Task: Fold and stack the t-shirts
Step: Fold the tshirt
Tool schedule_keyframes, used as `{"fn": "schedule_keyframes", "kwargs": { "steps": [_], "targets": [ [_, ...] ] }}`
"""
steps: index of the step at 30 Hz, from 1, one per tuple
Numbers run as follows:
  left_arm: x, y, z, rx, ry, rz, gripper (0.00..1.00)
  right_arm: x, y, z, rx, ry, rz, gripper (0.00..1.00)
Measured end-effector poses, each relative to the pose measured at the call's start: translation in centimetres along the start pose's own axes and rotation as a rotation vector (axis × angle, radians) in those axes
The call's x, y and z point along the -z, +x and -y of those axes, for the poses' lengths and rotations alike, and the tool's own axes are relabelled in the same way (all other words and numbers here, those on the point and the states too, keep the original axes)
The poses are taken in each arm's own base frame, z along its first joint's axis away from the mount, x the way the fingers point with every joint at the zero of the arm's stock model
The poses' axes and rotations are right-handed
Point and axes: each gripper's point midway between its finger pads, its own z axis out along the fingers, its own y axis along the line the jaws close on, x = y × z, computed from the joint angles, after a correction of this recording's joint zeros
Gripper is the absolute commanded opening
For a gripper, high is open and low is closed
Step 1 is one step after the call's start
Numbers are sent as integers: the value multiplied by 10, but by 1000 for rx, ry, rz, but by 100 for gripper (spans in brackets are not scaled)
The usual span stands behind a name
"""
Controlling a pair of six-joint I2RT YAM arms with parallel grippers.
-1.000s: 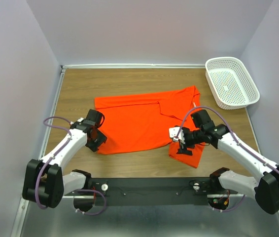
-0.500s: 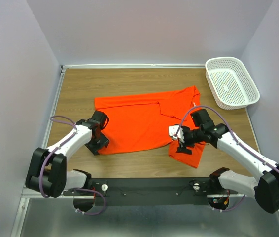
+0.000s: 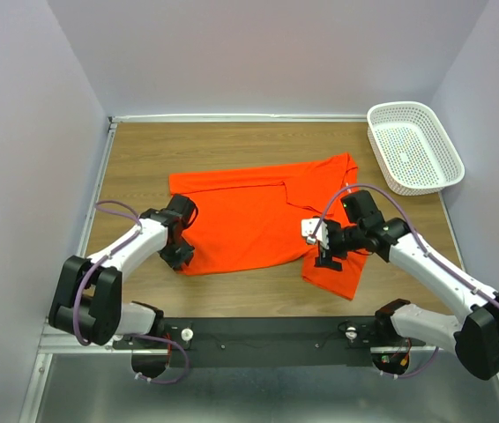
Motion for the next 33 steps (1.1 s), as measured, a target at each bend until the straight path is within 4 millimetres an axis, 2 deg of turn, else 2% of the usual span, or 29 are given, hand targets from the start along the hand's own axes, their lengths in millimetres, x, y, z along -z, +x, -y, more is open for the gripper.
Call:
{"fn": "schedule_keyframes", "kwargs": {
  "steps": [4, 7, 12, 17, 19, 23, 25, 26, 27, 33],
  "targets": [
    [4, 0, 1, -15, 19, 5, 52, 3, -5, 5, 3, 13, 4, 84],
    [9, 2, 1, -23, 38, 2, 58, 4, -8, 8, 6, 18, 9, 84],
    [15, 4, 1, -27, 55, 5, 58, 0, -6, 9, -6, 2, 0, 83],
    [2, 12, -5, -47, -17, -41, 55, 0, -7, 11, -5, 4, 1, 83],
    [-6, 18, -8, -59, -57, -65, 52, 0, -7, 11, -5, 4, 1, 83],
    [-6, 20, -6, -63, -61, -71, 35, 0, -7, 11, -5, 4, 0, 83],
    [-6, 20, -6, -60, -61, -70, 21, 0, -7, 11, -5, 4, 0, 83],
    [-6, 20, -6, -62, -61, -70, 5, 0, -7, 11, -6, 5, 1, 83],
    [-6, 20, -5, -56, -59, -69, 0, 0, -7, 11, -6, 6, 1, 83],
    [-5, 18, -1, -83, -35, -63, 0, 6, -5, 12, -7, 22, -23, 84]
  ]
}}
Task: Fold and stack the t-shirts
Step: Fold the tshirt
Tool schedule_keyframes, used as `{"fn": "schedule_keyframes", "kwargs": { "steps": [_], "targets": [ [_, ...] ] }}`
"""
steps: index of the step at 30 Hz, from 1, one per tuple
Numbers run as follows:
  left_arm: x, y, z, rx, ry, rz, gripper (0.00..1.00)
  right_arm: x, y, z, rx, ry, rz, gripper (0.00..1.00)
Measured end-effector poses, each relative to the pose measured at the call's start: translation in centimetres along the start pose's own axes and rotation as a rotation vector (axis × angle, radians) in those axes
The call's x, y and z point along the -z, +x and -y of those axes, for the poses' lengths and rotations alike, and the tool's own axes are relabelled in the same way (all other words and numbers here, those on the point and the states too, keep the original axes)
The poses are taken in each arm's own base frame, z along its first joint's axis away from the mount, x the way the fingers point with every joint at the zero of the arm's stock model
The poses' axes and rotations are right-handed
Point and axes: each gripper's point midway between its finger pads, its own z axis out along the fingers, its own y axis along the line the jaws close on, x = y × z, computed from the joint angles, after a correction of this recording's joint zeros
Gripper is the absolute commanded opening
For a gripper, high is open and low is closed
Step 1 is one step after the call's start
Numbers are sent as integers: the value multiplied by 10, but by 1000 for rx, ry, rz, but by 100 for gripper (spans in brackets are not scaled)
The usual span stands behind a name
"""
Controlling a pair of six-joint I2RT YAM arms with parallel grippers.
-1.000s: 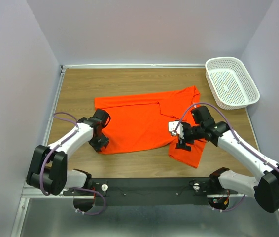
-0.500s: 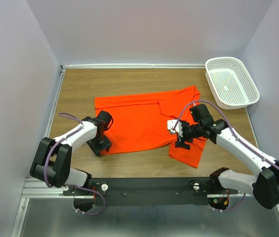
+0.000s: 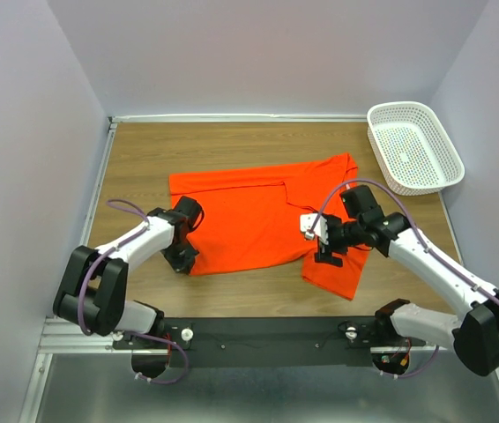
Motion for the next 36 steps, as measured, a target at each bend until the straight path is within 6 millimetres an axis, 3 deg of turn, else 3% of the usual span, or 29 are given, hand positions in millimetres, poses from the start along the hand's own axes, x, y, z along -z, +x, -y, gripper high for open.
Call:
{"fn": "schedule_keyframes", "kwargs": {
  "steps": [5, 9, 19, 23, 26, 30, 36],
  "targets": [
    [8, -5, 5, -12, 51, 29, 0, 6, 23, -7, 72, -56, -122, 82],
    [17, -8, 10, -23, 103, 52, 0, 11, 52, -31, 130, -188, -241, 80],
    [22, -7, 19, -58, 174, 55, 0, 29, 91, -85, 171, -420, -362, 73],
    [23, -7, 21, -65, 184, 53, 0, 42, 91, -100, 304, -445, -333, 74],
    [23, -6, 22, -69, 192, 50, 0, 50, 87, -105, 396, -456, -306, 67],
    [21, -4, 20, -70, 200, 50, 0, 47, 93, -113, 395, -546, -307, 56],
    [15, 3, 15, -72, 192, 30, 0, 43, 100, -121, 365, -628, -340, 55]
  ]
}}
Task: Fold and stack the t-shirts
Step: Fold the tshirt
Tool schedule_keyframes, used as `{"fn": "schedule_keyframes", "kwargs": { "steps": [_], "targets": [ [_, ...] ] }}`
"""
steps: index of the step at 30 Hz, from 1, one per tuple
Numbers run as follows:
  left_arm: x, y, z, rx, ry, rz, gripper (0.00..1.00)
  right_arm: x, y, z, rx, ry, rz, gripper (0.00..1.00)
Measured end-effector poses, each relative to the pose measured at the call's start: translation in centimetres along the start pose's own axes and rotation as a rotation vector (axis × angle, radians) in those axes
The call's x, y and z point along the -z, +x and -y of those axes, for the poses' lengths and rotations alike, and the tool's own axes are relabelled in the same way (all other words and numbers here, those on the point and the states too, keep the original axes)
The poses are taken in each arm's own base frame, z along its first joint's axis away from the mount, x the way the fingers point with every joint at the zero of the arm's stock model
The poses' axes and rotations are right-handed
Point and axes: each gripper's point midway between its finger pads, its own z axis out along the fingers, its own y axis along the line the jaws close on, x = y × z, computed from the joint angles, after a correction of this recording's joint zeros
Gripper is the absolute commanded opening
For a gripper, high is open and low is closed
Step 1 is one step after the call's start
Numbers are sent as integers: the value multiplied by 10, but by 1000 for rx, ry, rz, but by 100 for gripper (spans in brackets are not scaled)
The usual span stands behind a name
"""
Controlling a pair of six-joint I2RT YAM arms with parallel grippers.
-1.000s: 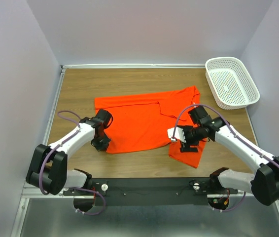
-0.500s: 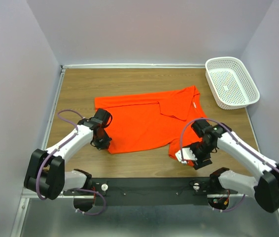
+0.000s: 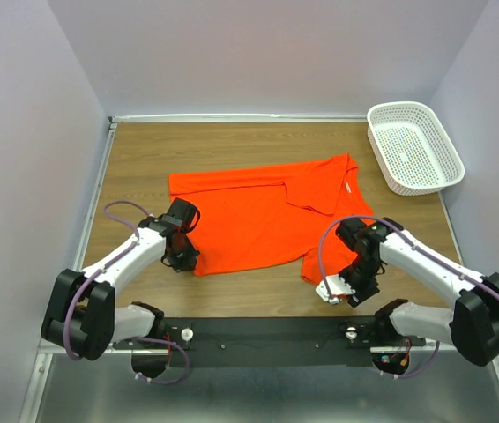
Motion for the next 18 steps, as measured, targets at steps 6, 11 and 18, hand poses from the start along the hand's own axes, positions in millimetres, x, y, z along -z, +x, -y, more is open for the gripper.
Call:
{"fn": "schedule_keyframes", "kwargs": {
  "steps": [6, 11, 18],
  "targets": [
    [-1, 0, 5, 1, 20, -4, 0, -8, -6, 0, -45, -62, -39, 54],
    [-1, 1, 7, 0, 26, -12, 0, -17, -9, 9, -127, -97, -104, 52],
    [0, 3, 9, 0, 42, -25, 0, -23, -7, 10, -249, -73, -240, 48]
  ]
}}
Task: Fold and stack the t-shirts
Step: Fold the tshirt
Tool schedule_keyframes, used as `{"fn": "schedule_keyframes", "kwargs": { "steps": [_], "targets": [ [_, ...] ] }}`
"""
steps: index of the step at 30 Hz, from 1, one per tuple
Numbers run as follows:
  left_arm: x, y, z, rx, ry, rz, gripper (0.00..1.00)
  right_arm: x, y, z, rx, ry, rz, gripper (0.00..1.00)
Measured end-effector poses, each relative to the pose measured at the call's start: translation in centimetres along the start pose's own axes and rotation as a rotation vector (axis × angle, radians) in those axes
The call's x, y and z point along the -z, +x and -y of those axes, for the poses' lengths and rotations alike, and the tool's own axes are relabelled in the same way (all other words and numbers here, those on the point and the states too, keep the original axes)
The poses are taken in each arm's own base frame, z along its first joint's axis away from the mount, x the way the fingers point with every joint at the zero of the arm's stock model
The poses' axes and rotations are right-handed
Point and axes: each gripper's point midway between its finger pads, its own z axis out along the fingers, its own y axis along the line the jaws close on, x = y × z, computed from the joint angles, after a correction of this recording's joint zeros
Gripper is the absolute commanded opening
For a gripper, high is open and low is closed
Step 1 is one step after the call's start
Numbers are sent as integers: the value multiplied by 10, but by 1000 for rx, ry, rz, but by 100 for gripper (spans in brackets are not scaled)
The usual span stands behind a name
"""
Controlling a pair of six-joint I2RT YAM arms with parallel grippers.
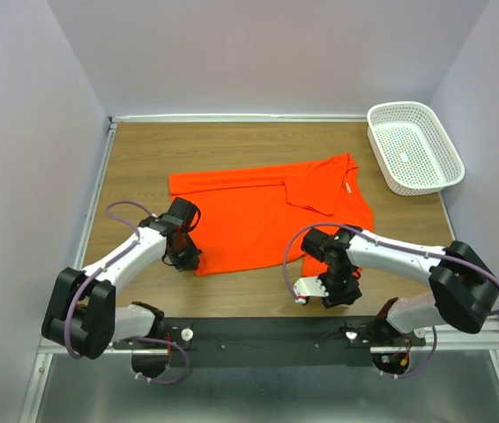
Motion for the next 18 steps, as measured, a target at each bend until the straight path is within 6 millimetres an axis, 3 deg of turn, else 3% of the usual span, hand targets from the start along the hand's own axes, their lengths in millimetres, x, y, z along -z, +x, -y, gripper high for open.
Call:
{"fn": "schedule_keyframes", "kwargs": {
  "steps": [11, 18],
  "targets": [
    [-1, 3, 5, -7, 34, -15, 0, 0, 19, 10, -214, 81, -138, 48],
    [0, 3, 7, -8, 42, -16, 0, -5, 15, 8, -265, 50, -168, 49]
  ]
}}
